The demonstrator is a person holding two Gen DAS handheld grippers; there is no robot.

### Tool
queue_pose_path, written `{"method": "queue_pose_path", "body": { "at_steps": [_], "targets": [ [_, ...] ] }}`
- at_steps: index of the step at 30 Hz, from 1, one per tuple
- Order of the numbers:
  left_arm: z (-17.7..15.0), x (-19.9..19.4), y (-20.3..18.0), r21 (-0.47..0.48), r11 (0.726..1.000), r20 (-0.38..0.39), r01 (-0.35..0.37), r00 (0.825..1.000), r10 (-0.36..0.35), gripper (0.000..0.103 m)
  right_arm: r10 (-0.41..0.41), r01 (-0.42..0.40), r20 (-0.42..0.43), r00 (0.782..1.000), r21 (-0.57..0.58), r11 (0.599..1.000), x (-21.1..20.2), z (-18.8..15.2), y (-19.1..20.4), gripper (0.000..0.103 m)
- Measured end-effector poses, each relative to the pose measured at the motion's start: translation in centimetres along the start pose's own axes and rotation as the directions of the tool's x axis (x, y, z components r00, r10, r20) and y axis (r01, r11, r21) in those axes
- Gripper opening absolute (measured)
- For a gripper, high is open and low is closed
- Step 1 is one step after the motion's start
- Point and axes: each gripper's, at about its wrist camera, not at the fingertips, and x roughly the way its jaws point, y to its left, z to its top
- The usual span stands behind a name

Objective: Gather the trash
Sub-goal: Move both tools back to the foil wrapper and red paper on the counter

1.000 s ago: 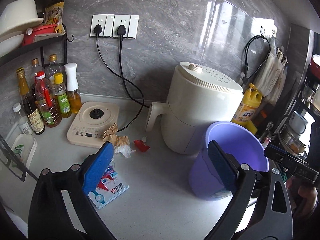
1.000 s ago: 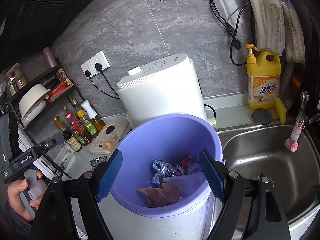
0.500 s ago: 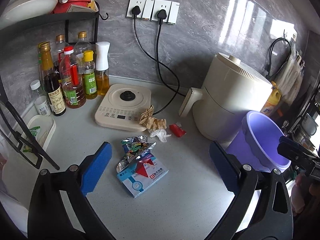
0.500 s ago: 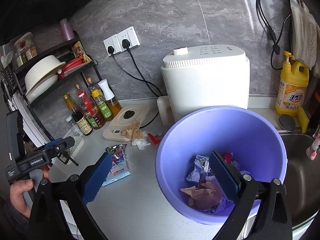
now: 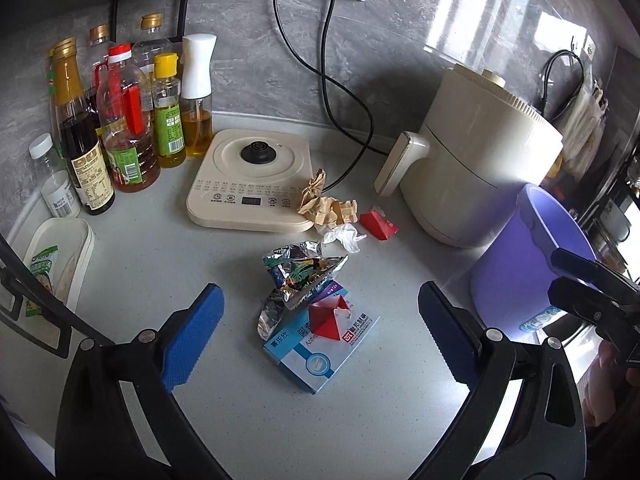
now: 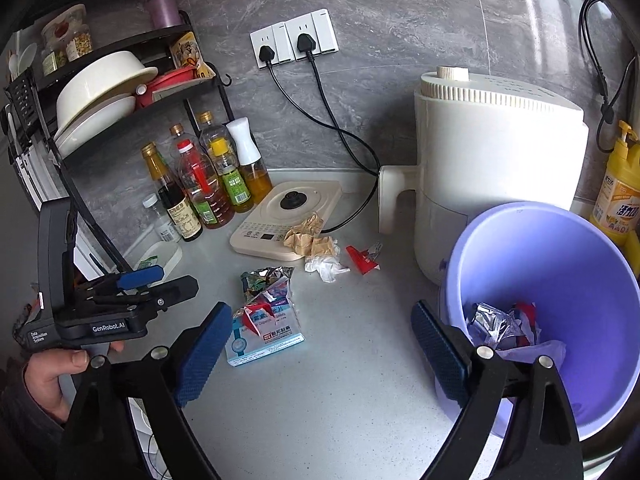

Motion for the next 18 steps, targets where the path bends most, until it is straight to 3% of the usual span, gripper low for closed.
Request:
{"method": "queue_pose_path", "body": {
  "at_steps": [12, 18],
  "targets": [
    [0.4, 6.8, 3.3, 0.027, 0.997, -0.123, 0.069, 0.990, -0.066, 0.097, -0.078, 0.080, -0.119, 0.990, 0.008, 0.997, 5.4, -0.2, 1.8, 0.074],
    [1.4, 10.3, 4.0, 0.029, 0.995, -0.183, 0.101, 0.979, -0.094, 0.097, -0.107, 0.110, -0.147, 0.983, 0.014, 0.994, 7.6, 0.4, 1.5, 0.073]
  ]
}}
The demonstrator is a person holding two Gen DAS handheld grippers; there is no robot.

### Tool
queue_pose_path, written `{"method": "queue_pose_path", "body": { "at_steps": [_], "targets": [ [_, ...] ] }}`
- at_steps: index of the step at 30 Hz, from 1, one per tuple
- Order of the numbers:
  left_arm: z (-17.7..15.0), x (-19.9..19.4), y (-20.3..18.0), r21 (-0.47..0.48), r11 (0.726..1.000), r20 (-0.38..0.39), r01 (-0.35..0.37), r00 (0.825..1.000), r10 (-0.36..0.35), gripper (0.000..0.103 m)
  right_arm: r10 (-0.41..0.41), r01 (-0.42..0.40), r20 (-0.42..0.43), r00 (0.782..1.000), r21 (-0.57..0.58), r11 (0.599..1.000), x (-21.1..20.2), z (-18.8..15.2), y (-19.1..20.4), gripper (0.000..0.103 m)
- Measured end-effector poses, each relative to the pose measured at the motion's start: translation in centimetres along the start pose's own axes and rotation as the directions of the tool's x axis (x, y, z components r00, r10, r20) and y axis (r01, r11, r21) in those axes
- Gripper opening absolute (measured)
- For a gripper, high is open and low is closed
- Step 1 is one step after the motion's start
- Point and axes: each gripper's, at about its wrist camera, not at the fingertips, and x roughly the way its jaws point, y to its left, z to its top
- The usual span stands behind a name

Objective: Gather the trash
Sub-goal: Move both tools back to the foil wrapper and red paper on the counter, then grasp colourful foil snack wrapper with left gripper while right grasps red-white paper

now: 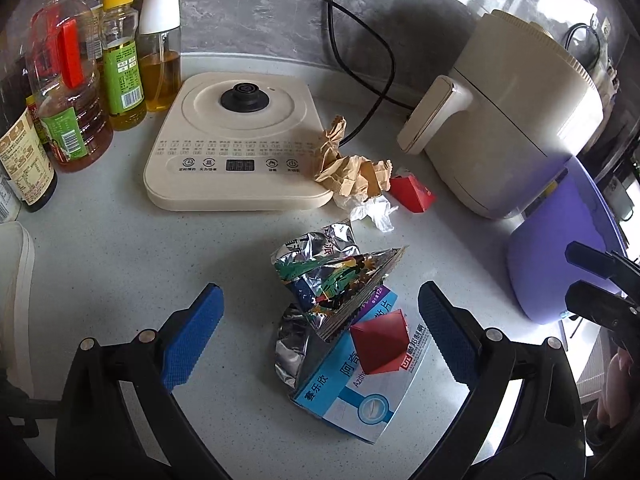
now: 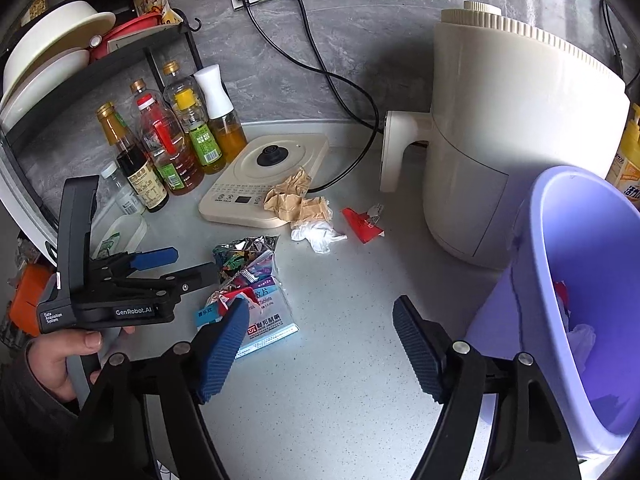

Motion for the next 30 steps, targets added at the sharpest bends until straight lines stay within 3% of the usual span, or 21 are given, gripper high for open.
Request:
{"method": "queue_pose_path", "body": {
  "at_steps": [6, 8, 10, 11, 13, 14, 18, 20, 25, 30],
  "targets": [
    [1.3, 4.4, 0.3, -0.001, 1.000, -0.076, 0.030, 0.997, -0.030, 0.096, -0.018, 0.017, -0.029, 0.999, -0.016, 1.000, 2.6, 1.7, -0.6, 0.073],
    [1.5, 5.4, 0.6, -0.030, 0.998, -0.088, 0.054, 0.994, -0.057, 0.091, -0.020, 0.020, -0.045, 0.999, -0.019, 1.000, 3.7, 2.4, -1.0, 0.073],
    [1.7, 5.6, 0.6, -0.030, 0.999, -0.071, 0.043, 0.996, -0.045, 0.064, -0.024, 0.023, -0.064, 0.998, -0.016, 1.000, 5.0, 3.1, -1.5, 0.073],
    [1.9, 5.7, 0.7, -0.033, 0.998, -0.074, 0.054, 0.996, -0.057, 0.061, -0.018, 0.017, -0.075, 0.997, -0.013, 1.000, 5.8, 3.3, -1.7, 0.072],
    [2.1, 5.6, 1.1, -0.057, 0.994, -0.059, 0.091, 0.994, -0.094, 0.038, -0.022, 0.021, -0.094, 0.995, -0.011, 1.000, 7.2, 3.8, -2.0, 0.072],
    [2.1, 5.4, 1.3, -0.068, 0.993, -0.050, 0.096, 0.994, -0.099, 0.034, -0.023, 0.022, -0.103, 0.994, -0.009, 1.000, 7.9, 4.0, -2.1, 0.072],
    [2.0, 4.4, 1.7, -0.104, 0.987, -0.004, 0.119, 0.993, -0.120, 0.031, -0.035, 0.032, -0.122, 0.992, -0.026, 0.999, 10.4, 4.9, -1.9, 0.068],
    [1.8, 3.9, 1.7, -0.110, 0.985, 0.017, 0.136, 0.991, -0.135, 0.020, -0.051, 0.047, -0.127, 0.991, -0.038, 0.998, 11.6, 5.2, -1.8, 0.066],
    [1.4, 2.5, 1.5, -0.119, 0.983, 0.056, 0.142, 0.989, -0.136, 0.014, -0.086, 0.081, -0.151, 0.985, -0.043, 0.996, 14.3, 5.8, -2.4, 0.049],
    [1.4, 0.9, 2.1, -0.126, 0.984, 0.100, 0.130, 0.988, -0.118, 0.009, -0.107, 0.097, -0.137, 0.985, -0.079, 0.992, 15.7, 6.6, -2.0, 0.048]
  ]
}}
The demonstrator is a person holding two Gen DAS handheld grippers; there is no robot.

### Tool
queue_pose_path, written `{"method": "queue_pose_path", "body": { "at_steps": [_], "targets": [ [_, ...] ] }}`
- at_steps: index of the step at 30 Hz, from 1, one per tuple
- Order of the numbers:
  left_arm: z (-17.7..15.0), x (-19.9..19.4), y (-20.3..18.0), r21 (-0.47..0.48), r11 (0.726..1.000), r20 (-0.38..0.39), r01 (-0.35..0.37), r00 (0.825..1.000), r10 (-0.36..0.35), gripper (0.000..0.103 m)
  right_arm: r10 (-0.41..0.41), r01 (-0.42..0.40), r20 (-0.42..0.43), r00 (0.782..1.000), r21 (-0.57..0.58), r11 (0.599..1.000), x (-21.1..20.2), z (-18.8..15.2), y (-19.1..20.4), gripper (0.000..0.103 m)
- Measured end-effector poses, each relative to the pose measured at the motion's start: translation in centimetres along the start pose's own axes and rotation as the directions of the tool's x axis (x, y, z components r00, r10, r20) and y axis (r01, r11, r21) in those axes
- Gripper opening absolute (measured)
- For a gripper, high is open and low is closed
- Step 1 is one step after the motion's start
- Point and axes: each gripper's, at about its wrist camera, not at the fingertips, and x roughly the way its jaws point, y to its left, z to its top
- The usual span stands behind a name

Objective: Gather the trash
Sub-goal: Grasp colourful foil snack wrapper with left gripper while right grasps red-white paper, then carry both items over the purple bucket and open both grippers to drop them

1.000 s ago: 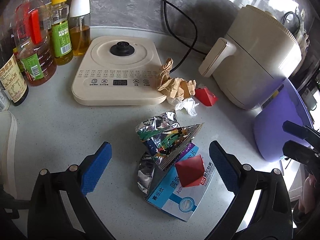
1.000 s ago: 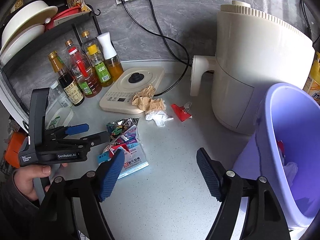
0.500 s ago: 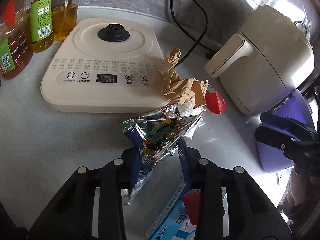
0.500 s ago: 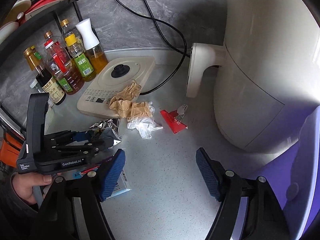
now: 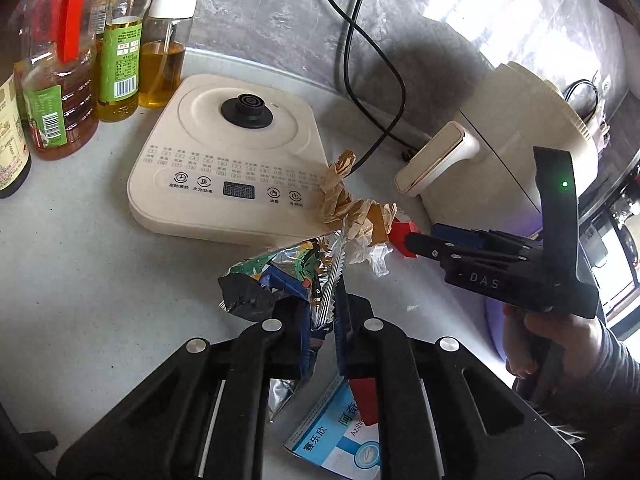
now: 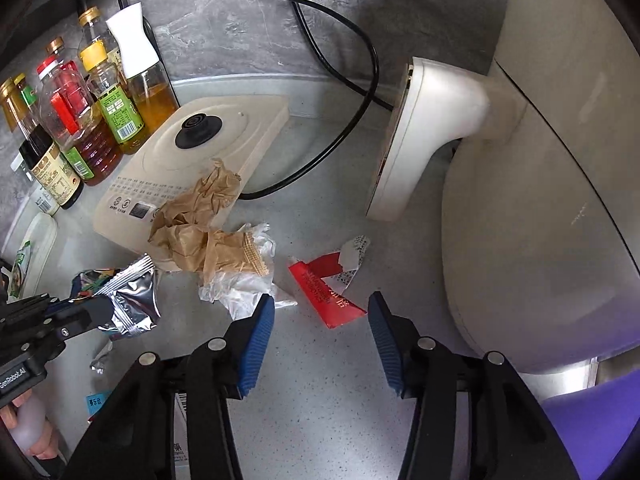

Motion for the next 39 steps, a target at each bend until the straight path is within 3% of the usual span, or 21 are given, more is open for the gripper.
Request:
{"method": "queue_pose_path", "body": {
  "at_steps": [7, 8, 9, 10, 14, 27, 39],
  "targets": [
    [0.1, -1.9, -0.4, 0.001, 1.000, 0.054, -0.015, 0.998, 0.014, 0.007, -0.031, 0.030, -0.017, 0.999, -0.043, 0.999, 1.9, 0.4, 0.2, 0.047],
    [0.1, -2.2, -0.4, 0.003, 1.000, 0.059, -0.016, 0.998, 0.016, 0.007, -0.036, 0.034, -0.027, 0.999, -0.051, 0.998, 2.1, 0.3, 0.2, 0.043],
    [0.1, -2.3, -0.6, 0.004, 1.000, 0.063, -0.020, 0.998, 0.020, 0.007, -0.036, 0.033, -0.036, 0.999, -0.058, 0.998, 2.2, 0.1, 0.1, 0.025],
    [0.1, -2.5, -0.7, 0.004, 1.000, 0.067, -0.026, 0.997, 0.025, 0.007, -0.031, 0.029, -0.040, 0.999, -0.064, 0.998, 2.1, 0.0, 0.2, 0.016],
    [0.2, -4.1, -1.7, 0.020, 0.999, 0.106, -0.045, 0.994, 0.042, 0.007, -0.009, 0.007, -0.024, 1.000, -0.068, 0.998, 0.4, -0.8, 0.1, 0.012],
    [-1.8, -10.3, -4.4, 0.010, 0.993, 0.199, -0.116, 0.974, 0.111, 0.008, 0.104, -0.096, 0.108, 0.989, -0.078, 0.992, -8.9, -3.3, 1.0, 0.010],
    [-3.4, -13.4, -8.2, 0.017, 0.986, 0.243, -0.166, 0.957, 0.157, 0.008, 0.209, -0.187, 0.253, 0.944, -0.108, 0.976, -18.0, -5.0, 0.1, 0.010]
  ]
}}
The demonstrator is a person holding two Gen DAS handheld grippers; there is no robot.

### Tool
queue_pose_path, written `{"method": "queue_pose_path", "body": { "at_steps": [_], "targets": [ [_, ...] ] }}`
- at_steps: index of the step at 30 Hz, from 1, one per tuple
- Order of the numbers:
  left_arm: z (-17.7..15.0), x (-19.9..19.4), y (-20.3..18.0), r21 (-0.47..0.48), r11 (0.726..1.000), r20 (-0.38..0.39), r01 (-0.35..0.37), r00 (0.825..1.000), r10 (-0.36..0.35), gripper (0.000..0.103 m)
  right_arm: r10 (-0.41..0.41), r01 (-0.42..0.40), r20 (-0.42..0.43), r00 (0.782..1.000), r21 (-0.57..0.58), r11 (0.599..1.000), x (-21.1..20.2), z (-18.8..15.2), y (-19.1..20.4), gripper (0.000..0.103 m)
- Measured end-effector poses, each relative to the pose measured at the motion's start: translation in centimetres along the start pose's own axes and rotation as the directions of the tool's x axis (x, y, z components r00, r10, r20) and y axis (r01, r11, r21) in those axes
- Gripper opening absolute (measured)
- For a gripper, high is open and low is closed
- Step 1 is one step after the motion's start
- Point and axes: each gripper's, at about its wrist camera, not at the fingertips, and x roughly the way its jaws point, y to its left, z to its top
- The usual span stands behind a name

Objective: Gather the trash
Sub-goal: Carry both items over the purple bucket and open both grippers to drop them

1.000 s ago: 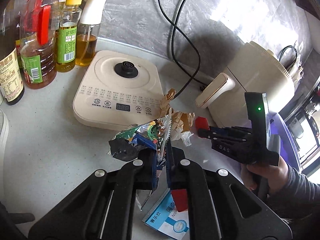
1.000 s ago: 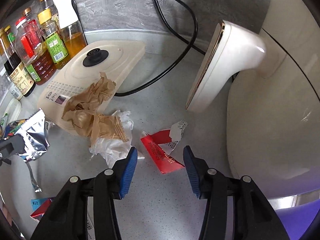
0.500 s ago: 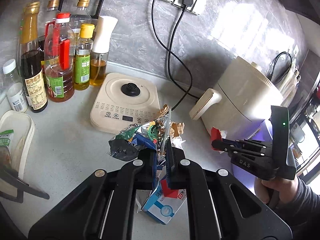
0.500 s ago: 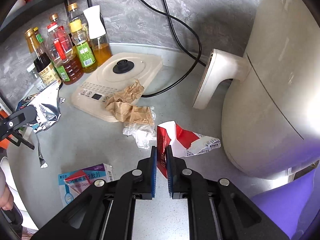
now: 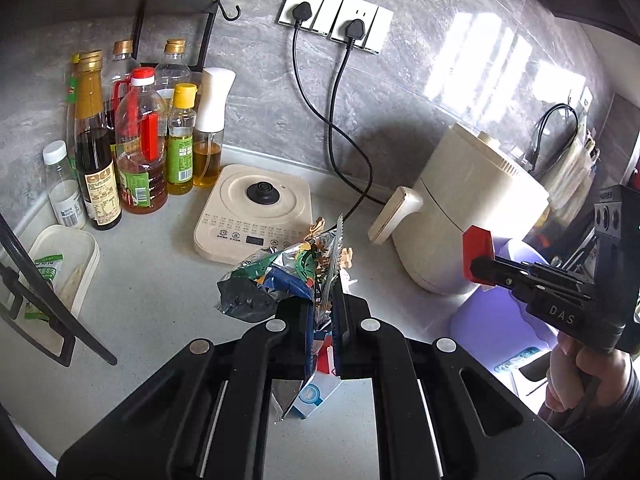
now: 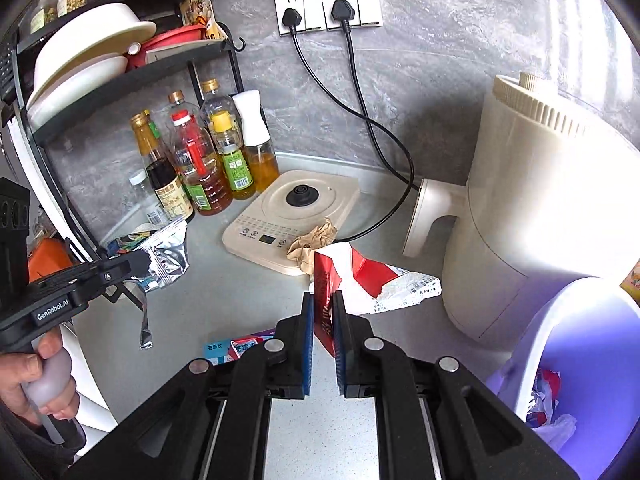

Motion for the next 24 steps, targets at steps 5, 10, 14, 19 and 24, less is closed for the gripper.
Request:
{"method": "queue_pose_path", "body": {
  "at_steps": [5, 10, 14, 19, 24],
  "targets": [
    [-0.1, -0.9, -2.6, 0.018, 1.000, 0.015, 0.001, 1.000, -0.001, 0.008, 0.018, -0.018, 0.055, 0.998, 0.000, 1.000, -3.4, 0.0, -0.8, 0.010],
    [-0.1, -0.9, -5.6, 0.045, 0.999, 0.016, 0.011, 1.000, -0.012, 0.008, 0.016, -0.018, 0.095, 0.995, 0.028, 0.999, -6.4, -0.4, -2.9, 0.010],
    [-0.1, -0.7, -8.2, 0.072, 0.997, 0.014, 0.026, 1.000, -0.027, 0.008, 0.000, -0.007, 0.129, 0.992, 0.054, 0.999, -8.9, -0.8, -5.2, 0.010],
    [-0.2, -0.4, -11.7, 0.098, 0.994, 0.021, 0.055, 0.998, -0.057, 0.008, -0.029, 0.016, 0.146, 0.989, 0.091, 0.996, -11.2, -1.9, -8.1, 0.010],
    [-0.5, -0.1, -15.5, 0.132, 0.986, 0.025, 0.098, 0.994, -0.102, 0.008, -0.083, 0.054, 0.181, 0.980, 0.160, 0.986, -14.2, -3.4, -11.6, 0.019]
  ]
}}
